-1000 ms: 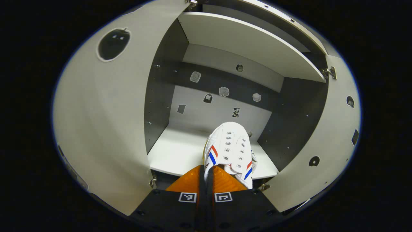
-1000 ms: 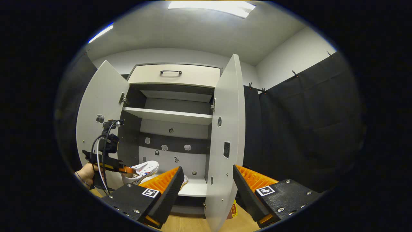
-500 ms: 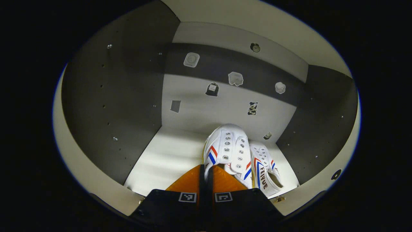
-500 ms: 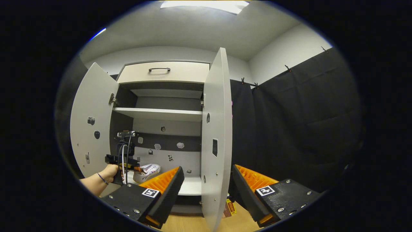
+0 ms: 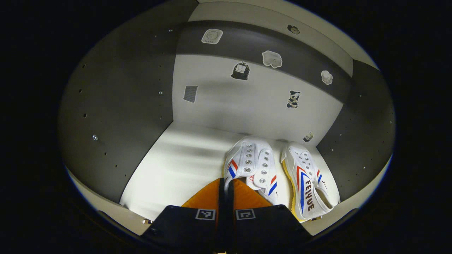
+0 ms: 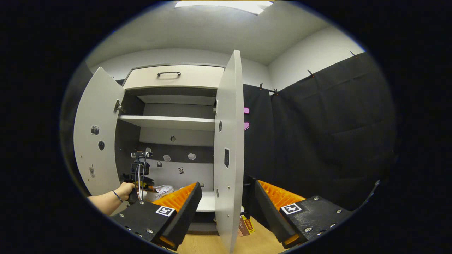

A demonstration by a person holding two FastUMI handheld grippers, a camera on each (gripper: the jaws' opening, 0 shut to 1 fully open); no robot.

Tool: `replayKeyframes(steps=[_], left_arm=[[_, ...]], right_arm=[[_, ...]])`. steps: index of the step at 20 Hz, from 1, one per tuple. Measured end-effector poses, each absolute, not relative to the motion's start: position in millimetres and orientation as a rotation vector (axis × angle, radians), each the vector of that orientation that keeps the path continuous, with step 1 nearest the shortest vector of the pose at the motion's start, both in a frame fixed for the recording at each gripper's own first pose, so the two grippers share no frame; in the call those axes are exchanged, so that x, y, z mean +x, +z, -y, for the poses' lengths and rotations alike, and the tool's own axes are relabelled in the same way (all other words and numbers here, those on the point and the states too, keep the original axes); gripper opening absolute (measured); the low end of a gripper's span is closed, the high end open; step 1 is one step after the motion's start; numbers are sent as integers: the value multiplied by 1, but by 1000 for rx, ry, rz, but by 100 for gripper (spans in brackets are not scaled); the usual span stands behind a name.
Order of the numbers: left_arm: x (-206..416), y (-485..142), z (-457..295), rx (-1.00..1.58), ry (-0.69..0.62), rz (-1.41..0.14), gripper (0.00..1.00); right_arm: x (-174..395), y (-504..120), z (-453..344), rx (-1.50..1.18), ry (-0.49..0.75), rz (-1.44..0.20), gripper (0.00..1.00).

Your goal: Grab one shoe with the right hand and put it into the shoe cabinet, grab the other shoe with the left hand and put it into the shoe cabinet; then close the right door with the right hand and the left door with the left hand.

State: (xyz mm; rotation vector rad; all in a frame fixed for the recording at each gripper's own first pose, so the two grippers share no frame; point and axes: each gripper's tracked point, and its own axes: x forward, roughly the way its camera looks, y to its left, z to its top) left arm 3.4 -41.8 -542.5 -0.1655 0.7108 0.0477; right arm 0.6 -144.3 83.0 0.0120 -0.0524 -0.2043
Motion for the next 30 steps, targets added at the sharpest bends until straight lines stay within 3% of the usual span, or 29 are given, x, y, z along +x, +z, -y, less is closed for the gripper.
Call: replayKeyframes(steps=[1, 2, 3, 4, 6, 8, 15, 21, 30], left_arm=[[2, -543, 44, -171, 31, -715, 7], [2, -545, 40, -157, 38, -718, 17], [0, -545, 36, -139, 52, -714, 16], [0, -545, 29, -123, 68, -710, 43], [-3, -546, 14, -89, 110, -706, 78], [-5, -544, 12, -95, 107, -704, 98], [-8, -532, 17, -16, 72, -692, 99], [-12, -487, 47, 19, -28, -577, 98], [-107, -342, 61, 72, -107, -269, 96]], right_arm=[[-1, 83, 146, 13, -207, 51, 93], [-2, 83, 147, 17, -206, 48, 93], [-3, 82, 147, 22, -204, 46, 93], [-5, 82, 149, 25, -203, 46, 93], [-9, 81, 155, 17, -210, 42, 93], [-11, 79, 163, 7, -224, 35, 93], [-11, 59, 197, 47, -264, -17, 93], [5, 32, 221, 40, -283, -81, 93], [28, 14, 226, 62, -200, -120, 93]])
